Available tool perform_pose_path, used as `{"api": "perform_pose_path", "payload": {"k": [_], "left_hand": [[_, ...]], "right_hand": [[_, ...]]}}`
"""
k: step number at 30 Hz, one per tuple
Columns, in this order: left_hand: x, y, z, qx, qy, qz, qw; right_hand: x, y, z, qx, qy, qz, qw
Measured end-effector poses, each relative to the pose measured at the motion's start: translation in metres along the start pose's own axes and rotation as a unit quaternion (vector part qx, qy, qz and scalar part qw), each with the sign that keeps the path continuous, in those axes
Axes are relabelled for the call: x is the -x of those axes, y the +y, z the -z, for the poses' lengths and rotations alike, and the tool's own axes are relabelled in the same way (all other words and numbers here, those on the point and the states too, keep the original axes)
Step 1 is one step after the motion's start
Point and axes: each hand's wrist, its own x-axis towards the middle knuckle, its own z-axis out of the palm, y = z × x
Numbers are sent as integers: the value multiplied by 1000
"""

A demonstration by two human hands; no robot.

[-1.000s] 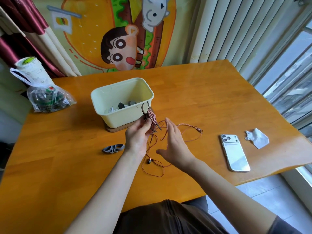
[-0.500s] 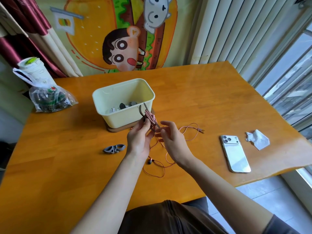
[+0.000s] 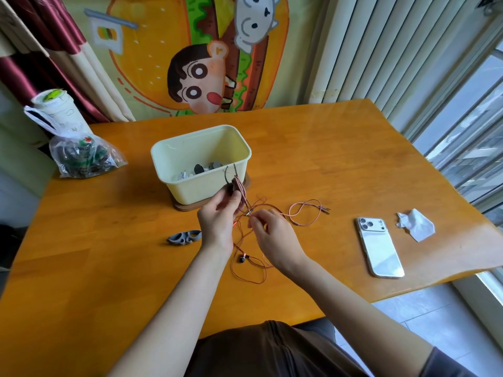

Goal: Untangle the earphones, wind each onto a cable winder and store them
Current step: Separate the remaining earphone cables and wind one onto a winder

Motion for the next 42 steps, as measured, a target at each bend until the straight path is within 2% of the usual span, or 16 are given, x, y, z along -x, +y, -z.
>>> {"api": "perform_pose_path", "payload": {"k": [2,4,5,8,12,15,18,23,27,30,31,33,35,38,42], "left_hand": [[-1,-9,8,-165,-13,-101,981],[-3,-15,12,-309,-24,-189,932],[-3,-17,13,-346,-29,-211,914],[-7,-20,21,-403,-59,-226,885],[-13,-26,38,-454,-133,-201,858],[-8,-24,37,-442,-207,-130,863],[-3,-15,34,-361,-280,-49,888],[5,-2,26,-162,-329,58,928],[9,8,13,-16,-307,111,945],[2,14,5,73,-292,95,949],[-1,15,3,101,-276,93,951],[-7,19,-2,145,-194,113,964],[-11,19,-4,134,-105,113,979],[-12,11,-4,85,-12,86,993],[-11,-3,3,-42,21,22,999]], "right_hand": [[-1,-1,6,36,-39,-7,999],[1,0,12,64,-92,-7,994],[3,1,15,83,-115,0,990],[6,5,30,137,-147,35,979],[-7,12,55,177,-139,70,972],[-24,19,66,190,-81,101,973],[-35,25,73,185,-47,119,974],[-41,29,70,41,-21,66,997],[-37,23,62,-68,-40,30,996],[-29,18,41,-100,-46,5,994],[-25,18,33,-97,-53,-5,994],[-17,19,19,-92,-61,-23,994],[-11,18,12,-89,-61,-25,994],[-6,13,9,-55,-80,2,995],[-1,11,10,0,-85,42,996]]}}
